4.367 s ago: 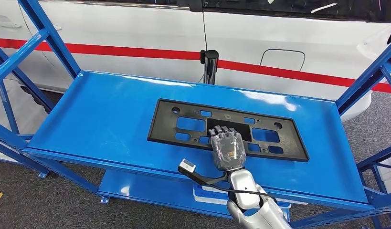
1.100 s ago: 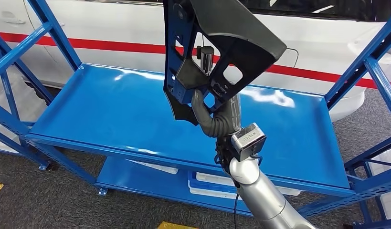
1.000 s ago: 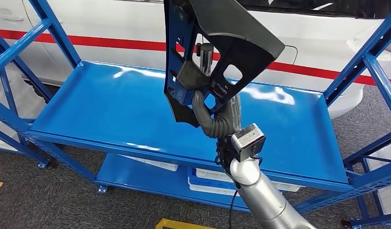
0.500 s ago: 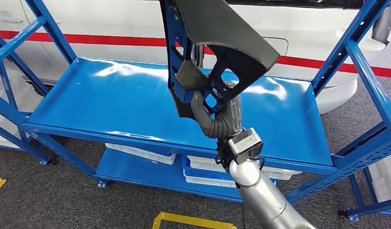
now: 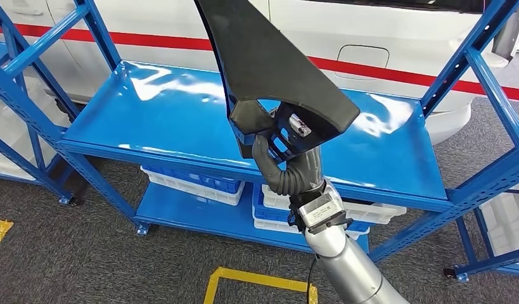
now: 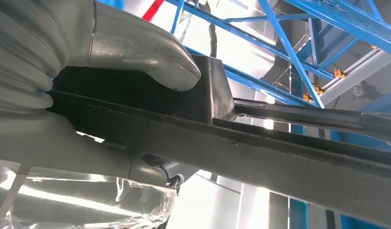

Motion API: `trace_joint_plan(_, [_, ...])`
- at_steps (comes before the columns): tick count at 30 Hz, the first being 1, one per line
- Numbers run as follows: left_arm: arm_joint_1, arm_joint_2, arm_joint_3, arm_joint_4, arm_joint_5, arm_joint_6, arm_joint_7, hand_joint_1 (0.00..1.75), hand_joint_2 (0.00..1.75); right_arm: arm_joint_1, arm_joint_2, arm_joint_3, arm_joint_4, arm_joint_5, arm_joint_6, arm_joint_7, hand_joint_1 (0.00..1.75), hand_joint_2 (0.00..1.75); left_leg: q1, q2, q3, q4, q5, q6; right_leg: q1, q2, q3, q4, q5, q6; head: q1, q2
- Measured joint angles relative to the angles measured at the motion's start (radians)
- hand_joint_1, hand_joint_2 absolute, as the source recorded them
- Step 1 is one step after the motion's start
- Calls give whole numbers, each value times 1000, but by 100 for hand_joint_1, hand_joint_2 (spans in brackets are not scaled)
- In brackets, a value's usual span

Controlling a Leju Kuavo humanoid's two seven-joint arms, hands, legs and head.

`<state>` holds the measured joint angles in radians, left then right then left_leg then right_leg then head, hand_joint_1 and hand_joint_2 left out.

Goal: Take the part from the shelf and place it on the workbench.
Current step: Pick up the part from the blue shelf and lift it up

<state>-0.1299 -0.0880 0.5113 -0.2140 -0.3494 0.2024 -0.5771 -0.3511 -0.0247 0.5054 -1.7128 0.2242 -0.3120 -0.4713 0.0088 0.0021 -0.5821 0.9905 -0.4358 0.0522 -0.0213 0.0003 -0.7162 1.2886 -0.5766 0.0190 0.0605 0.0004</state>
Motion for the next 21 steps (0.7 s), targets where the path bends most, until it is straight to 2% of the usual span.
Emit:
trace_joint_plan(1, [0, 0, 0, 0, 0, 1, 0, 0, 175, 1, 0, 0, 0, 1, 0, -1, 175, 175, -3, 0, -11, 1, 8, 0, 1, 0, 11, 11, 2, 6, 0, 0])
trace_joint_plan(2, [0, 0, 1, 0, 0, 2, 0, 0, 175, 1, 0, 0, 0, 2, 0, -2, 175, 175, -6, 0, -20, 1, 16, 0, 4, 0, 44, -21, 18, 12, 0, 0])
trace_joint_plan(3, [0, -1, 1, 0, 0, 4, 0, 0, 175, 1, 0, 0, 0, 4, 0, -5, 175, 175, -8, 0, -29, 2, 23, -2, 6, 0, 94, -87, 37, 15, 0, 0])
trace_joint_plan(5, [0, -2, 2, 0, 0, 8, 1, 0, 175, -2, 2, 0, -1, 6, 1, -9, 175, 175, -13, -1, -42, 6, 36, -9, 15, 0, 199, -236, 54, 9, -1, 0])
trace_joint_plan(6, [0, -2, 3, 0, 0, 10, 1, 0, 175, -4, 2, 0, -1, 7, 1, -10, 175, 175, -15, -1, -46, 7, 42, -13, 19, 0, 227, -284, 54, 5, -1, 0])
trace_joint_plan(7, [0, -2, 4, 0, 0, 12, 1, 0, 175, -5, 3, 0, -2, 7, 1, -11, 175, 175, -16, 0, -49, 8, 48, -18, 23, 0, 236, -305, 52, 0, -2, 0])
trace_joint_plan(9, [0, -1, 6, 0, 1, 14, 1, 0, 175, -6, 4, 0, -2, 7, 1, -11, 175, 175, -14, -1, -54, 10, 54, -29, 16, 0, 225, -312, 62, -11, -1, 0])
trace_joint_plan(10, [0, 0, 7, 0, 1, 15, 1, 0, 175, -7, 6, 1, -2, 7, 1, -11, 175, 175, -11, -2, -61, 21, 39, -35, 11, -1, 221, -313, 70, -20, -2, 0])
trace_joint_plan(11, [0, 0, 8, 0, 2, 15, 1, 0, 175, -8, 8, 1, -3, 7, 1, -11, 175, 175, -8, -4, -73, 47, 9, -41, 6, -2, 215, -316, 79, -31, -3, 0])
trace_joint_plan(12, [0, 0, 9, 0, 3, 15, 1, 0, 175, -9, 10, 1, -3, 8, 2, -11, 175, 175, -4, -5, -90, 93, -35, -47, 3, -4, 209, -316, 88, -39, -5, 0])
trace_joint_plan(13, [0, 0, 11, 0, 3, 15, 0, 0, 175, -10, 12, 1, -3, 8, 4, -12, 175, 175, -1, -5, -111, 155, -83, -53, 4, -4, 200, -315, 97, -43, -6, 0])
trace_joint_plan(14, [0, 0, 12, 0, 3, 15, 0, 0, 175, -9, 12, 1, -3, 9, 5, -12, 175, 175, 4, -5, -129, 221, -119, -59, 5, -5, 189, -314, 105, -44, -7, 0])
trace_joint_plan(15, [0, 0, 14, 0, 3, 16, 0, 0, 175, -9, 12, 1, -3, 9, 7, -12, 175, 175, 8, -5, -138, 270, -134, -65, 5, -5, 179, -313, 112, -42, -7, 0])
trace_joint_plan(16, [0, 0, 16, 0, 3, 16, 0, 0, 175, -8, 12, 2, -3, 10, 8, -12, 175, 175, 12, -5, -131, 286, -129, -69, 5, -5, 169, -311, 118, -39, -7, 0])
trace_joint_plan(17, [0, 1, 17, 0, 3, 17, 0, 0, 175, -8, 12, 2, -3, 10, 9, -13, 175, 175, 16, -4, -109, 271, -110, -73, 4, -5, 161, -308, 122, -36, -7, 0])
trace_joint_plan(19, [-1, 1, 20, 0, 3, 21, 0, 0, 175, -8, 13, 2, -3, 13, 10, -17, 175, 175, 22, 11, -17, 144, -68, -77, 3, -10, 150, -302, 127, -31, -8, 0])
trace_joint_plan(21, [-5, 2, 22, 0, 1, 29, 1, 0, 175, -9, 14, 2, -4, 21, 13, -23, 175, 175, 17, 29, 52, 34, -57, -70, 8, -18, 143, -297, 134, -22, -7, 0])
